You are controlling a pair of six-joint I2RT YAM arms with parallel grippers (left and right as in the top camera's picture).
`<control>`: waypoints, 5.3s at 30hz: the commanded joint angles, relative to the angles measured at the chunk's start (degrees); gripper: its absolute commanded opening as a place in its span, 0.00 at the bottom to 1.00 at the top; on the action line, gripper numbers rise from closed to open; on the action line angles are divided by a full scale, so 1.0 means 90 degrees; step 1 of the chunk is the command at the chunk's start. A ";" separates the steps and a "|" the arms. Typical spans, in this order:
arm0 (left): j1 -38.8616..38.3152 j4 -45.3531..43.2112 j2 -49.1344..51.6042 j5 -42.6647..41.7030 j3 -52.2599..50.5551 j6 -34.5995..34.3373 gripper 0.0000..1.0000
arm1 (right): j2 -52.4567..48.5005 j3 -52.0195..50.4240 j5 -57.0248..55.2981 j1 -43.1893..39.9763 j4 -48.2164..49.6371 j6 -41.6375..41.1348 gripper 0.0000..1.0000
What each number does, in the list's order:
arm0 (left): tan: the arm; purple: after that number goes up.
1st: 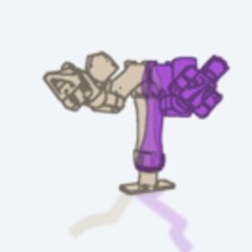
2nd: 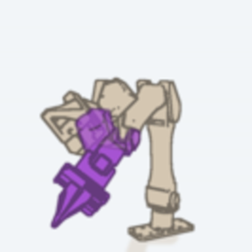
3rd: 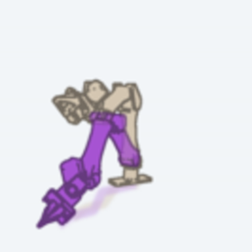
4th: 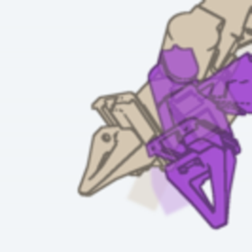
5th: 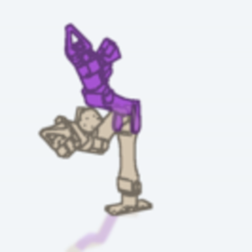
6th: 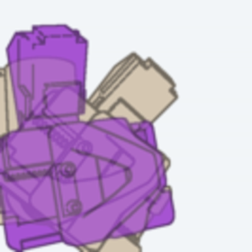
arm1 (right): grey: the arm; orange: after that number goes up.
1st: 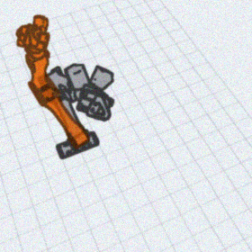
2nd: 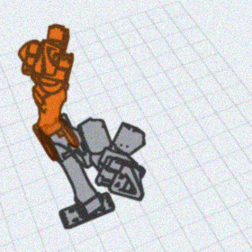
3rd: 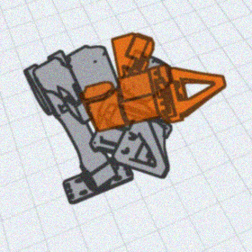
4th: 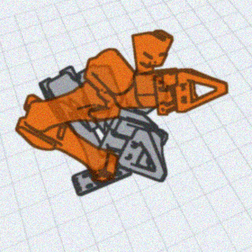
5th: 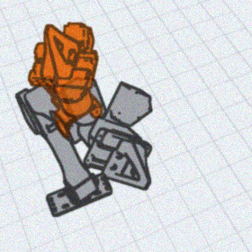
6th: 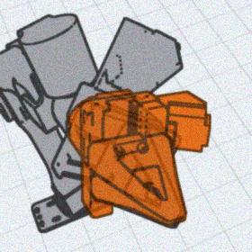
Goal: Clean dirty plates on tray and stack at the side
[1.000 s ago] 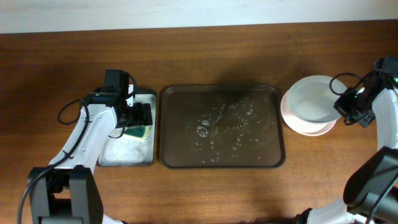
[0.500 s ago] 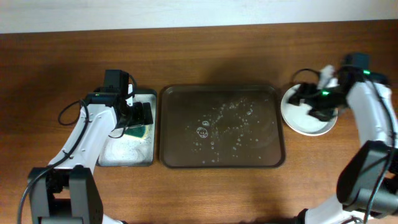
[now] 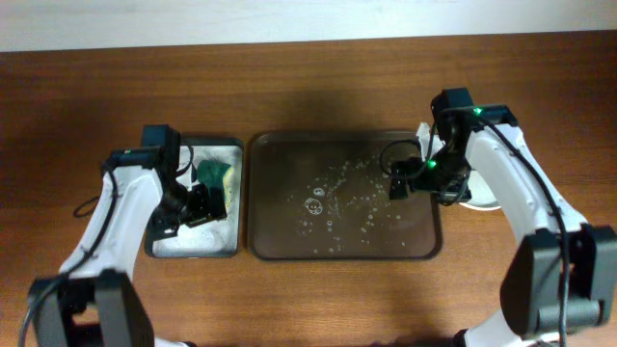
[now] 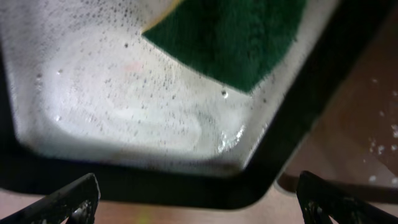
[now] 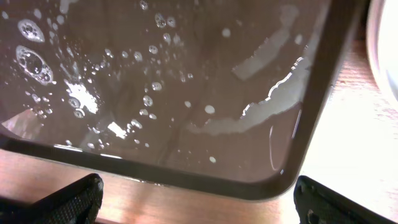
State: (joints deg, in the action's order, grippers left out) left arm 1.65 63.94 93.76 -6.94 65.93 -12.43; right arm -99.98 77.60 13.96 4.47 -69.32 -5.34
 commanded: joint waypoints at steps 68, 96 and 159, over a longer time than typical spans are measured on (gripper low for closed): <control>-0.0112 -0.1695 -0.7414 -0.0087 -0.3121 0.0199 0.99 | 1.1089 -0.8330 -0.0928 -0.0641 0.8070 0.0364 0.99; -0.0112 -0.1695 -0.7414 -0.0087 -0.3121 0.0199 0.99 | 1.1086 -0.8587 -0.0911 -0.0624 0.7252 0.0549 0.99; -0.0141 -0.6662 -1.0384 0.0034 -0.7266 0.1462 0.99 | 1.1086 -0.8587 -0.0911 -0.0624 0.7254 0.0549 0.99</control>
State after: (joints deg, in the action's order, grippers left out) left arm 0.71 3.97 0.62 -5.80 0.75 -0.16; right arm -0.78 0.58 5.43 -0.82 -3.75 -0.82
